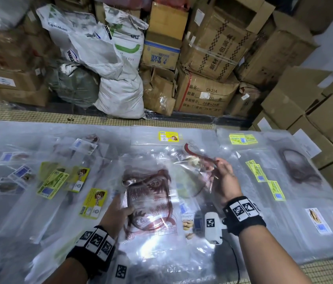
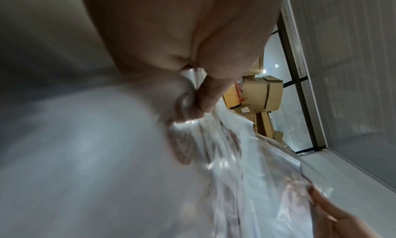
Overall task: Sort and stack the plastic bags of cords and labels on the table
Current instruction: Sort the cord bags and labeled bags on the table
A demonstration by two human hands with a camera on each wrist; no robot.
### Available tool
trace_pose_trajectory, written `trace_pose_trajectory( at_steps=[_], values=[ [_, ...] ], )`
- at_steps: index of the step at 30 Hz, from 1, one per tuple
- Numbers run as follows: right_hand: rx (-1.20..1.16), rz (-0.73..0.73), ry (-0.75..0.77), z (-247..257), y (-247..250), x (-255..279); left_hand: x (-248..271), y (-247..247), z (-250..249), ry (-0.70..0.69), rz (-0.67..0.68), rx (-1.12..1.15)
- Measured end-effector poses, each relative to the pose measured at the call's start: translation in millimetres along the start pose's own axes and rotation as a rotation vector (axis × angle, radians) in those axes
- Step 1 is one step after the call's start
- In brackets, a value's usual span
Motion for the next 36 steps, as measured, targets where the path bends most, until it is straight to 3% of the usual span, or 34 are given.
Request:
trace_pose_trajectory(
  at_steps=[2, 5, 7, 10, 12, 16, 18, 22, 27, 30, 33, 36],
  values=[
    [0.031, 0.008, -0.131, -6, 2, 9, -1, 2, 1, 0.0, -0.016, -0.037],
    [0.36, 0.062, -0.264, -33, 7, 17, 2, 1, -8, -0.036, -0.062, -0.047],
    [0.38, 0.032, -0.209, -31, 10, 14, 8, -3, -16, -0.049, -0.058, -0.036],
    [0.038, -0.023, -0.062, -7, 17, 7, 2, 0, -5, -0.018, -0.071, -0.012],
    [-0.032, -0.103, -0.024, 0, 33, 4, -1, 3, 0, -0.021, -0.068, -0.028],
    [0.194, -0.104, -0.207, -32, 37, 8, -1, 0, -1, -0.028, -0.051, -0.008],
    [0.319, -0.103, -0.223, -38, 36, 8, -2, 0, 3, -0.017, -0.042, 0.033],
    [0.53, -0.09, -0.096, -26, 25, -1, -7, 1, 7, -0.014, -0.042, 0.075],
    [0.413, -0.082, 0.055, 3, 9, -2, -9, 3, 9, -0.005, -0.036, 0.028],
    [0.306, 0.025, -0.012, -3, 5, -2, -9, 4, 12, 0.008, -0.043, 0.05],
    [0.574, 0.106, -0.062, -13, -4, 0, -11, 1, 17, 0.038, -0.022, 0.118],
    [0.736, 0.11, 0.004, 2, -17, 1, -1, -7, -2, -0.026, 0.011, 0.168]
  ],
)
Point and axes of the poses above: each hand's wrist, its own x-axis away from the middle knuckle, its own y-axis out of the back of the hand, z = x × y, the point moved 9 cm from there along -x, towards the middle knuckle, and after that the axes turned 1 degree about -y, right-handed, at the moved point
